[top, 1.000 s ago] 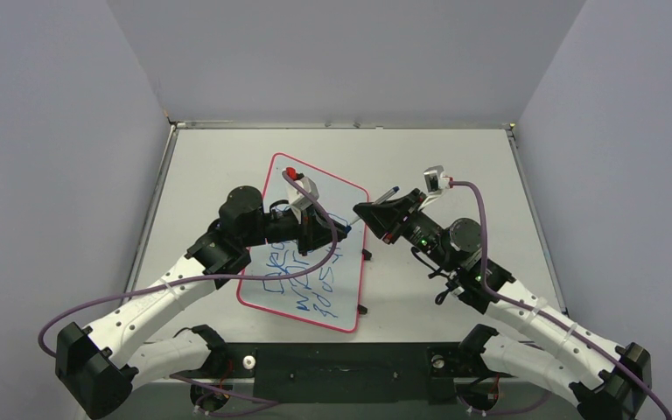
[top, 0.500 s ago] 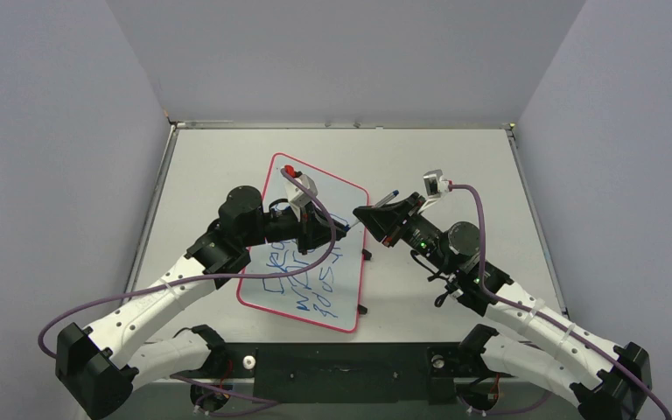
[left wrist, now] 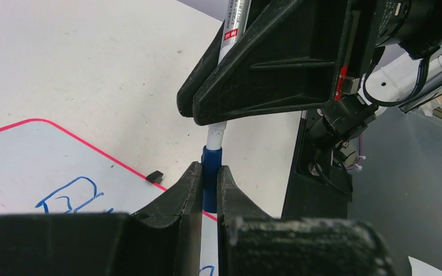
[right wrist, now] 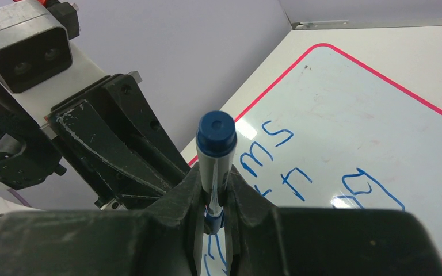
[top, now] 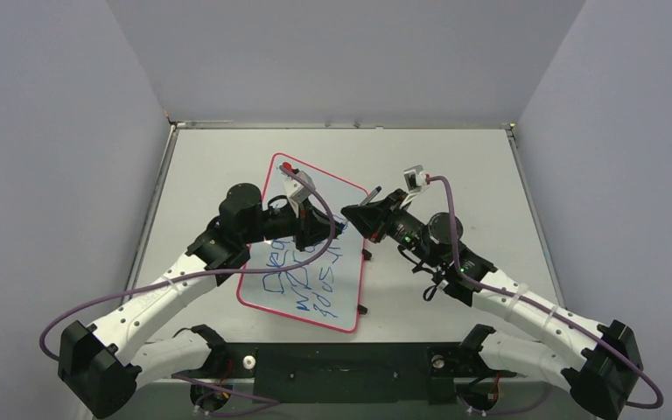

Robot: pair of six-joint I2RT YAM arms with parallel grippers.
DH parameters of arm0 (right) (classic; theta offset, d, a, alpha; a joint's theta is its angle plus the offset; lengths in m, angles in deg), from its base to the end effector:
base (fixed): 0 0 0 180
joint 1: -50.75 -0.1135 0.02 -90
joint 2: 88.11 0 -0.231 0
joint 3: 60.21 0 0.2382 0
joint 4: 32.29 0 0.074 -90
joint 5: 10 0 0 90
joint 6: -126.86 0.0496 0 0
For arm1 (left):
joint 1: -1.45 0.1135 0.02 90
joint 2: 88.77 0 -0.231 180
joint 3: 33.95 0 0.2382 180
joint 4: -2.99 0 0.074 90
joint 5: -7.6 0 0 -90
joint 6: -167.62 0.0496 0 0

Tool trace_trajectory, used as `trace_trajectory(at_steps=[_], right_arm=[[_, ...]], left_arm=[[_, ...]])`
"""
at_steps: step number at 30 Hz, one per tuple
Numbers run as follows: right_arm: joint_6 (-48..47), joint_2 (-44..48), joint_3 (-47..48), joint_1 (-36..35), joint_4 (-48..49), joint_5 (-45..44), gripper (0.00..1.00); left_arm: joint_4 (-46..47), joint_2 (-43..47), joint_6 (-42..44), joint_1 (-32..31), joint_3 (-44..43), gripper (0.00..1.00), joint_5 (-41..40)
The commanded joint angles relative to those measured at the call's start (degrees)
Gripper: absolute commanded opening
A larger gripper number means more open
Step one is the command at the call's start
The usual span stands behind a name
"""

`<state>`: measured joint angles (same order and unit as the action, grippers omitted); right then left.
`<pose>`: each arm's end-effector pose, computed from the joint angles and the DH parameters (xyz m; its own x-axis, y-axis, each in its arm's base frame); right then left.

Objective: Write a sentence on the whiteboard
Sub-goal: Close the pen cap.

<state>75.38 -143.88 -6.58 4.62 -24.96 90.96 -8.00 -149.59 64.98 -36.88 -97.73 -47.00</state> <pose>0.1667 0.1870 0.3067 -0.4735 0.3897 -0.7899 -0.6955 0.3849 0.6068 0.1850 -0.1829 0.3115 -0.3160 0.0225 -0.9485 0.9084 0.2958 -0.2956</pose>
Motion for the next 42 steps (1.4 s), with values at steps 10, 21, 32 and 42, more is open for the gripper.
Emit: trace_trajectory(at_steps=[10, 21, 32, 42], right_arm=[[2.8, -9.1, 2.4, -7.0, -3.1, 1.8, 0.0], [8.6, -13.2, 1.9, -11.9, -4.7, -4.4, 0.0], [10.1, -15.0, 2.0, -15.0, -7.1, -8.8, 0.0], [4.6, -8.9, 5.2, -3.8, -20.6, -11.7, 0.0]], left_arm=[[12.8, -0.8, -3.4, -0.7, -2.7, 0.0, -8.7], [16.1, -1.7, -3.1, -0.9, -4.3, 0.0, -26.0], [18.3, -5.5, -3.1, -1.4, -7.0, 0.0, -29.4], [6.5, -2.1, -1.1, -1.3, -7.4, 0.44, -25.4]])
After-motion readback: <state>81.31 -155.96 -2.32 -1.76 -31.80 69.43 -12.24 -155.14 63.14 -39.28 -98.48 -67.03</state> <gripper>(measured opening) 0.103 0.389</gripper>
